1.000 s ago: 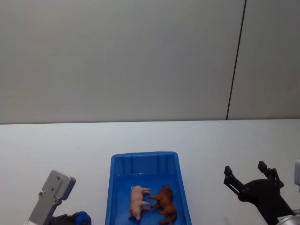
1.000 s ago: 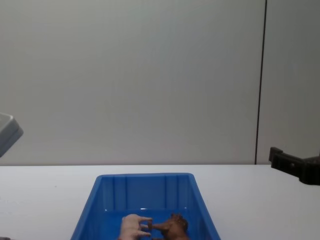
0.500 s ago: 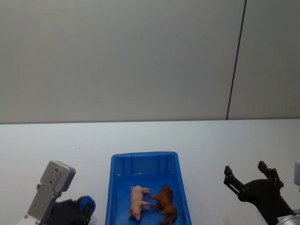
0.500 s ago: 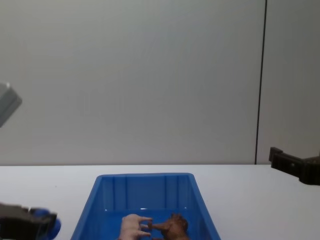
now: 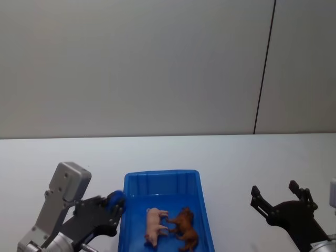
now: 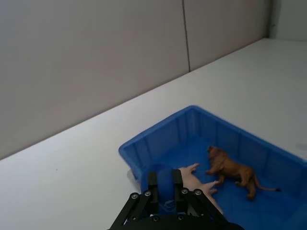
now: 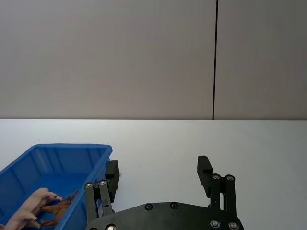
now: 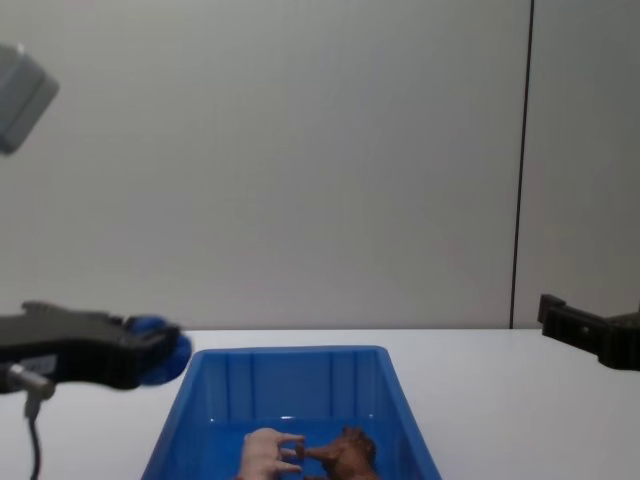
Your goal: Pick up the two dolls from the table and place them into the box.
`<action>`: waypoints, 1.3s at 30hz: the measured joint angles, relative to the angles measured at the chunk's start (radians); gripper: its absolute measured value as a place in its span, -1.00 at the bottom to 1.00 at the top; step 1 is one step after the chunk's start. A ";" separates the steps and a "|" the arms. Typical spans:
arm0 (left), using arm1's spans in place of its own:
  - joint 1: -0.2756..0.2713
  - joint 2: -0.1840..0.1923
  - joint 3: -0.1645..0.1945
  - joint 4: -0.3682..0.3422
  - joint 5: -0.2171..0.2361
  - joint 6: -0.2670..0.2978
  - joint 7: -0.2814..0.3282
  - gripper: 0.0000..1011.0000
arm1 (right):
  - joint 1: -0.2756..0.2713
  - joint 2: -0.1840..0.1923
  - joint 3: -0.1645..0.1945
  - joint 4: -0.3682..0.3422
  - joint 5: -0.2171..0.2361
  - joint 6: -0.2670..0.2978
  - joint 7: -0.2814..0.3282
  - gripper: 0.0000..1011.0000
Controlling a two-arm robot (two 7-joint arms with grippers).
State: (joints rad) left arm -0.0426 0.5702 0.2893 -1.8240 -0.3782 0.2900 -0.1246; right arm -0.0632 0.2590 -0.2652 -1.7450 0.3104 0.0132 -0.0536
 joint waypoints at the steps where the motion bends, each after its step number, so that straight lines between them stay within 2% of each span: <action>1: -0.005 -0.003 0.001 -0.001 0.001 -0.013 -0.017 -0.67 | 0.000 0.000 0.000 0.000 0.000 0.000 0.000 0.98; 10: -0.034 -0.023 0.007 0.005 -0.002 -0.082 -0.121 -0.63 | 0.000 0.000 0.000 0.000 0.000 0.000 0.000 0.98; 11: -0.039 -0.027 0.008 0.009 -0.005 -0.092 -0.140 -0.53 | 0.000 0.000 0.000 0.000 0.000 0.000 0.000 0.98; 14: -0.051 -0.037 0.012 0.019 -0.014 -0.113 -0.184 -0.40 | 0.000 0.000 0.000 0.000 0.000 0.000 0.000 0.98; 15: -0.054 -0.039 0.013 0.021 -0.016 -0.117 -0.195 -0.27 | 0.000 0.000 0.000 0.000 0.000 0.000 0.000 0.98; 18: -0.070 -0.052 0.019 0.036 -0.027 -0.138 -0.251 -0.13 | 0.000 0.000 0.000 0.000 0.000 0.000 0.000 0.98; 21: -0.080 -0.061 0.023 0.046 -0.033 -0.147 -0.277 0.04 | 0.000 0.000 0.000 0.000 0.000 0.000 0.000 0.98; 22: -0.086 -0.066 0.025 0.051 -0.038 -0.154 -0.296 0.15 | 0.000 0.000 0.000 0.000 0.000 0.000 0.000 0.98; 29: -0.103 -0.082 0.032 0.068 -0.049 -0.172 -0.348 0.59 | 0.000 0.000 0.000 0.000 0.000 0.000 0.000 0.98; 31: -0.106 -0.085 0.034 0.071 -0.051 -0.175 -0.358 0.65 | 0.000 0.000 0.000 0.000 0.000 0.000 0.000 0.98; 32: -0.108 -0.087 0.034 0.073 -0.053 -0.177 -0.365 0.77 | 0.000 0.000 0.000 0.000 0.000 0.000 0.000 0.98; 34: -0.110 -0.089 0.035 0.076 -0.054 -0.179 -0.371 0.84 | 0.000 0.000 0.000 0.000 0.000 0.000 0.000 0.98; 35: -0.112 -0.091 0.036 0.077 -0.055 -0.181 -0.376 0.93 | 0.000 0.000 0.000 0.000 0.000 0.000 0.000 0.98; 39: -0.116 -0.094 0.037 0.081 -0.057 -0.186 -0.388 0.98 | 0.000 0.000 0.000 0.000 0.000 0.000 0.000 0.98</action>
State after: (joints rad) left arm -0.1583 0.4760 0.3267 -1.7428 -0.4355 0.1041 -0.5129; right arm -0.0632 0.2590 -0.2652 -1.7450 0.3104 0.0132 -0.0535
